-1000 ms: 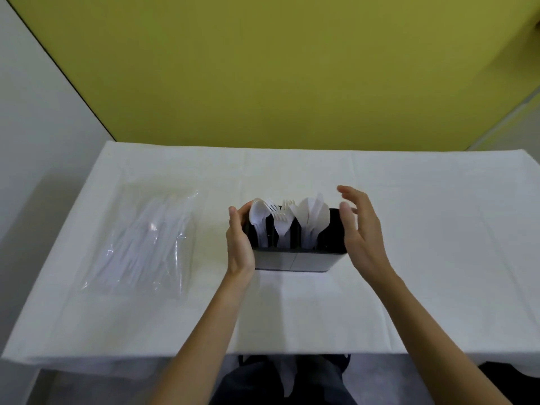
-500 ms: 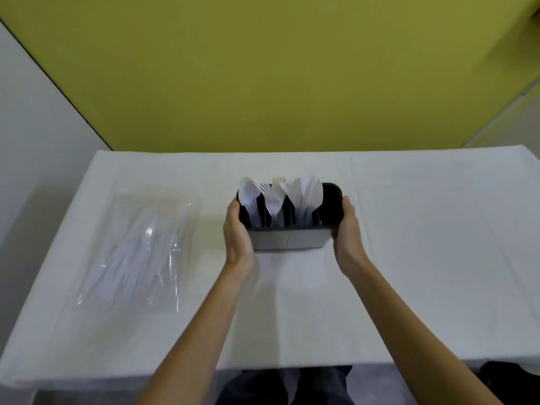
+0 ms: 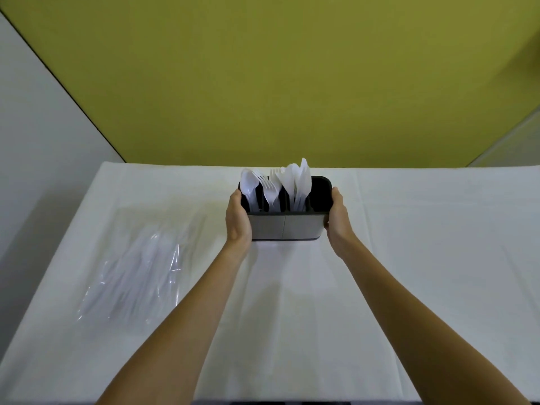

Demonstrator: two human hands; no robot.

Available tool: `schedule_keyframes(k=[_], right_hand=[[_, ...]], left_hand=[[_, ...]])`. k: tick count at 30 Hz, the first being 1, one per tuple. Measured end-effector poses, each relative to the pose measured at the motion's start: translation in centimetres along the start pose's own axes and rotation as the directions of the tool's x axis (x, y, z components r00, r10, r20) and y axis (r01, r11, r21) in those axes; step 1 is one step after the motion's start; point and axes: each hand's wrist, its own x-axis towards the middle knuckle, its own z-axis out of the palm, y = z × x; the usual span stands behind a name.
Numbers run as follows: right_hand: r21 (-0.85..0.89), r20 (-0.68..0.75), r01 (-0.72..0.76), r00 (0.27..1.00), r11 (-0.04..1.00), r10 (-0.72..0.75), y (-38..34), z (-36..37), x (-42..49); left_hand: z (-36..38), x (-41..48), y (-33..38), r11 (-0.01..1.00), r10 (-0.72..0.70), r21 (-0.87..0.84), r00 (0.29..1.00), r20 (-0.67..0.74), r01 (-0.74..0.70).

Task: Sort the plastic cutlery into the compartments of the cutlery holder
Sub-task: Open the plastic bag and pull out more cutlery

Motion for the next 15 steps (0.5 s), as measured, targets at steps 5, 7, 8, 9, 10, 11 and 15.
schedule_keyframes(k=[5,7,8,9,10,11,15], right_hand=[[0.053,0.041,0.028,0.999,0.998,-0.030,0.4,-0.5,-0.6],[0.115,-0.010,0.005,1.000,0.993,-0.003,1.8,-1.2,-1.2],[0.131,-0.055,-0.022,0.998,0.991,0.029,2.7,-1.5,-1.8],[0.146,-0.104,-0.039,0.993,0.989,0.054,3.7,-2.0,-2.6],[0.160,-0.139,-0.049,0.988,0.986,0.071,4.7,-2.1,-3.5],[0.173,-0.170,-0.053,0.982,0.984,0.083,5.6,-2.1,-4.5],[0.066,-0.148,-0.092,0.984,0.994,0.101,8.5,0.6,-7.5]], left_hand=[[-0.8,0.2,-0.2,1.000,-0.009,0.014,0.998,0.065,0.008],[-2.1,-0.1,-0.1,1.000,-0.007,0.008,0.999,0.039,0.007],[-3.1,-0.4,-0.2,1.000,0.005,0.013,1.000,0.007,-0.005],[-4.1,-0.7,-0.2,0.999,0.029,0.025,1.000,-0.012,-0.029],[-5.6,-1.0,-0.2,0.997,0.063,0.043,0.997,-0.033,-0.062],[-7.2,-1.3,-0.2,0.992,0.110,0.068,0.992,-0.063,-0.106],[-14.0,-1.7,0.8,0.962,0.274,0.111,0.855,-0.440,-0.251]])
